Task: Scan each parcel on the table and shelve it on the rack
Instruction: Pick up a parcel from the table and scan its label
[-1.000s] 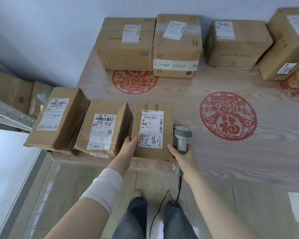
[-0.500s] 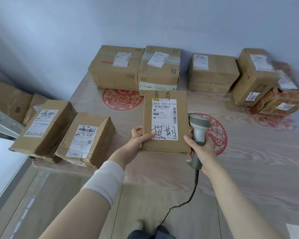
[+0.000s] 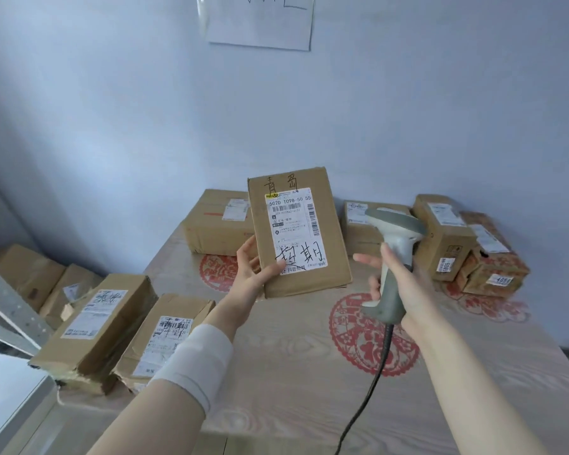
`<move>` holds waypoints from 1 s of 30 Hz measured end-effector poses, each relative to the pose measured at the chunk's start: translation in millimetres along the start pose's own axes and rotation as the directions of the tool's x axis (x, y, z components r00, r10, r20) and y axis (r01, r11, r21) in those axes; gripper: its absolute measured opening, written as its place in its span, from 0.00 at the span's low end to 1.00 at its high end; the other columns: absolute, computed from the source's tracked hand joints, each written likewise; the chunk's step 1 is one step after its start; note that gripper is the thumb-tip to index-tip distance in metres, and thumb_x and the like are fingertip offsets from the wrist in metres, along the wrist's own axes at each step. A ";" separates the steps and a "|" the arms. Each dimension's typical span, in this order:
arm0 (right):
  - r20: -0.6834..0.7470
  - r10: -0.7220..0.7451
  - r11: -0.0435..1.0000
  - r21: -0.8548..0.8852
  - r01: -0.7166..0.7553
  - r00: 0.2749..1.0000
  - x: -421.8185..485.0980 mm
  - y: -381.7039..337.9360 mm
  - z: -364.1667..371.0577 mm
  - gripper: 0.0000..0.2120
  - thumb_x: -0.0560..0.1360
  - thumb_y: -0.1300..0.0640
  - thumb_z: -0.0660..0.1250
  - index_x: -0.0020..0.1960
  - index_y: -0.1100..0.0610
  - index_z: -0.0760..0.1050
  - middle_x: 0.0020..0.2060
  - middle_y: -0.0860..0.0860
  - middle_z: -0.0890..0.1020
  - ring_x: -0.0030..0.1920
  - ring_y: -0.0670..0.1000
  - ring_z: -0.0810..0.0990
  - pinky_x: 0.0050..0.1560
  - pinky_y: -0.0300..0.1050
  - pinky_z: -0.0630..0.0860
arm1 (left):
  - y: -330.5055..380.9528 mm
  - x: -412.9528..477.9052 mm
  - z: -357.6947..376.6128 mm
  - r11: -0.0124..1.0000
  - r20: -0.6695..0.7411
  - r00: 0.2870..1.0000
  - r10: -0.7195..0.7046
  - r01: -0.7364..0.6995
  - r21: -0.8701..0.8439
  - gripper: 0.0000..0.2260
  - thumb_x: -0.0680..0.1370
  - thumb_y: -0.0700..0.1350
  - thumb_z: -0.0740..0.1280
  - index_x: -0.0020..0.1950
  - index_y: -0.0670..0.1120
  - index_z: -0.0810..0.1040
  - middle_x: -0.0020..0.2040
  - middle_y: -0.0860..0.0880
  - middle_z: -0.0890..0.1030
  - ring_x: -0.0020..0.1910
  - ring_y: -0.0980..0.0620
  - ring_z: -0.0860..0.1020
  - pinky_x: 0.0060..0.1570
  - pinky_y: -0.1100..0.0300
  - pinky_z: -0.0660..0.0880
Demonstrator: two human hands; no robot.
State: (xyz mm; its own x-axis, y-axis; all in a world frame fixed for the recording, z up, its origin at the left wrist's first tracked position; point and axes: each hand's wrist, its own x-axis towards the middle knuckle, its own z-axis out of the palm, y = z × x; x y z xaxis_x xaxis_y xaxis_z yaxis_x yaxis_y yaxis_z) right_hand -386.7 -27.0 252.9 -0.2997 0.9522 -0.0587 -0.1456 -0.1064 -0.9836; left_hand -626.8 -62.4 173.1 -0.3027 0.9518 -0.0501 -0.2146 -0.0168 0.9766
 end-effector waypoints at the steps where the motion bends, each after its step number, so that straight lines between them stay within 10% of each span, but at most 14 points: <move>1: 0.044 -0.008 1.000 -0.023 0.009 0.999 -2.6 -8.1 4.5 0.21 0.72 0.43 0.64 0.54 0.60 0.75 0.36 0.48 0.85 0.23 0.47 0.70 0.26 0.38 0.71 | 3.3 0.6 0.6 0.999 -0.005 0.999 0.033 -0.033 0.026 0.44 0.59 0.55 0.78 0.68 0.62 0.58 0.62 0.51 0.75 0.55 0.63 0.77 0.45 0.65 0.77; 7: 0.277 0.033 0.996 -0.089 -0.008 0.960 -12.8 -38.7 44.2 0.25 0.71 0.42 0.63 0.52 0.65 0.74 0.28 0.51 0.82 0.22 0.48 0.71 0.23 0.37 0.69 | 12.6 3.1 2.8 0.988 -0.007 0.995 0.104 -0.103 0.116 0.42 0.63 0.52 0.77 0.68 0.66 0.55 0.63 0.55 0.70 0.55 0.66 0.73 0.40 0.71 0.76; 17: 0.254 0.053 0.990 -0.141 -0.017 0.966 -14.0 -34.1 56.7 0.22 0.67 0.39 0.65 0.35 0.60 0.74 0.31 0.58 0.76 0.24 0.51 0.70 0.23 0.40 0.67 | 18.1 0.0 -1.5 0.989 -0.004 0.996 0.085 -0.084 0.119 0.45 0.57 0.58 0.77 0.68 0.65 0.55 0.67 0.48 0.68 0.63 0.55 0.70 0.49 0.62 0.73; 30: 0.274 0.068 0.994 -0.100 -0.042 0.959 -22.8 -37.9 52.6 0.19 0.69 0.42 0.65 0.43 0.59 0.72 0.29 0.52 0.78 0.23 0.49 0.71 0.22 0.39 0.67 | 12.9 -3.5 -6.0 0.993 0.009 0.997 0.074 -0.074 0.096 0.44 0.60 0.56 0.78 0.69 0.65 0.55 0.67 0.48 0.67 0.61 0.59 0.71 0.40 0.70 0.75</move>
State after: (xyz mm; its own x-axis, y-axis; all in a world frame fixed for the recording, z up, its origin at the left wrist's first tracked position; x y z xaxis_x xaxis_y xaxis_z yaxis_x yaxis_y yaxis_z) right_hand -423.9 -59.7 300.5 -0.5557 0.8279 -0.0767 -0.0382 -0.1176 -0.9923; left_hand -634.1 -67.8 184.6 -0.3091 0.9507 0.0240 -0.1015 -0.0580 0.9931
